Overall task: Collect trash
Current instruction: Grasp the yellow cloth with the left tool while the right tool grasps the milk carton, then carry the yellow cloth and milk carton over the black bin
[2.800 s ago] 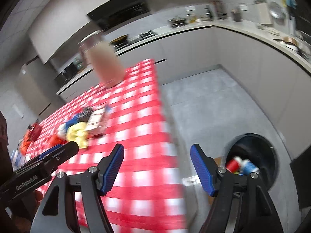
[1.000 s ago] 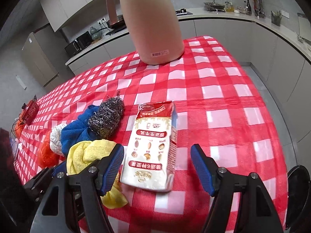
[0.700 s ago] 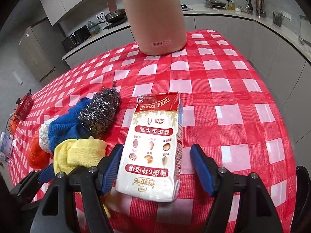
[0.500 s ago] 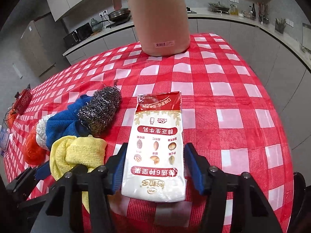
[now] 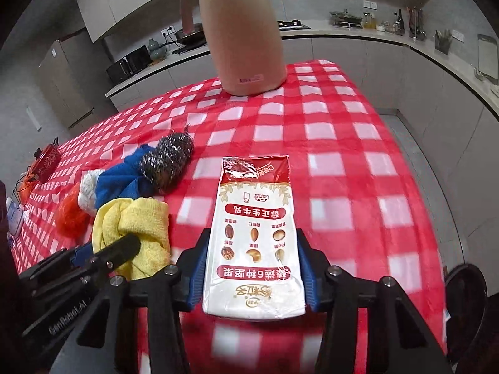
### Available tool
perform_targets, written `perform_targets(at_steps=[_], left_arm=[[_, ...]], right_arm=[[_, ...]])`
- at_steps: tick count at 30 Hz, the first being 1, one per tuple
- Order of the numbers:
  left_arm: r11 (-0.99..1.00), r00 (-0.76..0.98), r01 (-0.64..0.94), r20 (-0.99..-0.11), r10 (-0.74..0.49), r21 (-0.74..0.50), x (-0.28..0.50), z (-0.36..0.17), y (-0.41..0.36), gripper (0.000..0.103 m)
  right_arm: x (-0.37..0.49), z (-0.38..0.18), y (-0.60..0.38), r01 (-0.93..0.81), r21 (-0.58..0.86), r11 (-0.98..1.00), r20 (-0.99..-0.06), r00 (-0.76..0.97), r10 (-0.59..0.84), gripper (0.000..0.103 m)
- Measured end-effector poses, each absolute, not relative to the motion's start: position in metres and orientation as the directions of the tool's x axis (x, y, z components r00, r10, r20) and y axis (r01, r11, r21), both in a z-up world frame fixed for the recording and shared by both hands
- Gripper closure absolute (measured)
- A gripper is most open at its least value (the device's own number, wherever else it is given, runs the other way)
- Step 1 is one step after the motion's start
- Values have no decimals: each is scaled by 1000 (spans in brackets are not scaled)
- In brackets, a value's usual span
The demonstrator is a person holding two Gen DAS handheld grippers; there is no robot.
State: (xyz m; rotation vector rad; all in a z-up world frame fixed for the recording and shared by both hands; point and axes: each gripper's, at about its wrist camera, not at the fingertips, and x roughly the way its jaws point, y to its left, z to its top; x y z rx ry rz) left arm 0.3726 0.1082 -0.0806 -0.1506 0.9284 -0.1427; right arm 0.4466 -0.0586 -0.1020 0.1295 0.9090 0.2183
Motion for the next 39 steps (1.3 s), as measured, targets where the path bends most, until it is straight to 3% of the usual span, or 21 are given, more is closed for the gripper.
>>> perform_targets(at_steps=[3,8,11,12,14,17,30,39], left_arm=[[981,589,59,-787,-184,-186,363,-81,107,67],[985,585,38,-795,-160,-170,364,-84,103,51],[988,596,39,-791,-141,-147,366,-85,99,51],[988,596,43,-790,-144,-147,366,-86,98,51],[989,601,45,-787,-141,-143,365,-87,97,64],[987,608,51,-779,-151,-151,360,-84,97,71],[977,654,118,-727,-210,-176,338,-48,75,72],[951,637,244,-709,-303,-187,326,-35,17,72]], right_arm=[[427,-102,-69,-124,214,969,-771,588,246,50],[415,-112,-76,-125,233,964,-784,562,263,50],[418,-112,-74,-133,235,963,-779,567,268,50],[419,-112,-73,-134,231,964,-777,570,266,50],[421,-112,-71,-137,226,965,-774,576,263,50],[420,-112,-71,-141,240,960,-769,576,277,51],[388,-74,-97,-121,273,955,-699,656,283,51],[353,-59,-152,-25,289,957,-673,706,221,51]])
